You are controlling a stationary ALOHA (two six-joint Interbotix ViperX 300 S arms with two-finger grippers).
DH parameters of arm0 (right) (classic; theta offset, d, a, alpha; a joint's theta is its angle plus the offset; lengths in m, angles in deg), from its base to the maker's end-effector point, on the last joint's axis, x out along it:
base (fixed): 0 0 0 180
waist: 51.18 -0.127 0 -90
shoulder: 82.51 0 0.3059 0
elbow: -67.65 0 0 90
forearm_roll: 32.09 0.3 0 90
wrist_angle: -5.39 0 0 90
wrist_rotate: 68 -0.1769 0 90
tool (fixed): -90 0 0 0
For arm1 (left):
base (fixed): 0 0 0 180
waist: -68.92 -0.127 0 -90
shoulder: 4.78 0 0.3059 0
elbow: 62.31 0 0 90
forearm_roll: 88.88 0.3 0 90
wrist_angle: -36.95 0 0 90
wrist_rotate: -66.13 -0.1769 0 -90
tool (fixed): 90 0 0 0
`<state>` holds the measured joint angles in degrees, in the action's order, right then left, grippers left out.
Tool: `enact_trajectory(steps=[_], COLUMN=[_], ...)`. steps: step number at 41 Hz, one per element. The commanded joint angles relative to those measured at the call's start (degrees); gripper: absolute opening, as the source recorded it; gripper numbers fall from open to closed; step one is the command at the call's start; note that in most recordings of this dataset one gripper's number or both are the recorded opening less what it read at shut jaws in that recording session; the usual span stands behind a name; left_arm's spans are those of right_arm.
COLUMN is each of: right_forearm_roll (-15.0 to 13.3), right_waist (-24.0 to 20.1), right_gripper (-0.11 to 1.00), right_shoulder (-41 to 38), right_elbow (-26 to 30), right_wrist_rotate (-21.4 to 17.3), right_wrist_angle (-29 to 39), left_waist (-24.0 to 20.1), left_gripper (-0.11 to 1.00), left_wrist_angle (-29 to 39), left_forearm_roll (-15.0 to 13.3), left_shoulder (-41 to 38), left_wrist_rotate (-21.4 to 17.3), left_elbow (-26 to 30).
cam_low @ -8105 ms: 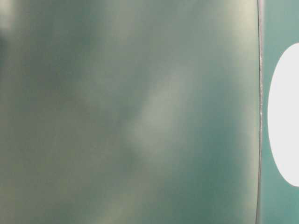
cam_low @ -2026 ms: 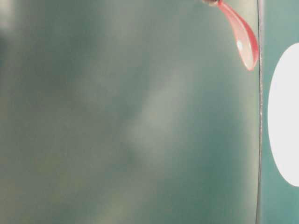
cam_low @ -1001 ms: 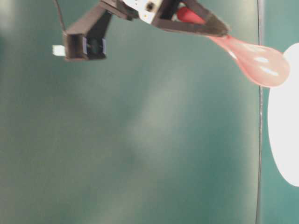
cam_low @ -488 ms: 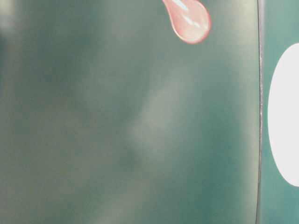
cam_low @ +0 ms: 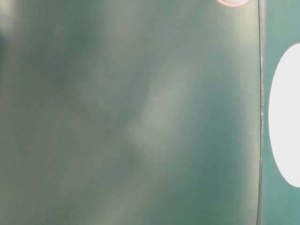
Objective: Scoop the yellow hexagonal prism block from the bowl with a spoon using the right arm.
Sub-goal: 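Move the spoon back and lower it into the spoon rest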
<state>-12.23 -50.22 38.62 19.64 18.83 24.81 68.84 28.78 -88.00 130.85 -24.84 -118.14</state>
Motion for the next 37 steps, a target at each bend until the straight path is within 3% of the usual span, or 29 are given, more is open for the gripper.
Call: enact_trajectory(steps=[1, 17, 27, 37], right_forearm_roll=[0.09, 4.22, 5.19, 5.19], right_waist=[-1.76, -10.11, -11.16, -11.25], right_gripper=[0.11, 0.11, 0.11, 0.13], right_shoulder=[-1.76, -13.36, -18.81, -19.34], right_elbow=[-1.49, -9.05, -9.23, -9.32], right_wrist_rotate=[-0.09, -0.26, -2.46, -2.99], right_wrist_angle=[-4.66, -26.28, -28.13, -29.18], left_waist=[-0.09, -0.09, -0.09, -0.09], left_gripper=[0.04, 0.04, 0.04, 0.04], left_wrist_angle=[-0.35, -0.26, -0.26, -0.18], left_forearm_roll=[0.18, 0.18, 0.09, 0.18], left_shoulder=[-0.26, 0.7, 0.97, 0.97], left_wrist_rotate=[0.0, 0.53, 0.7, 0.7], left_elbow=[1.67, 1.76, 1.93, 1.93])
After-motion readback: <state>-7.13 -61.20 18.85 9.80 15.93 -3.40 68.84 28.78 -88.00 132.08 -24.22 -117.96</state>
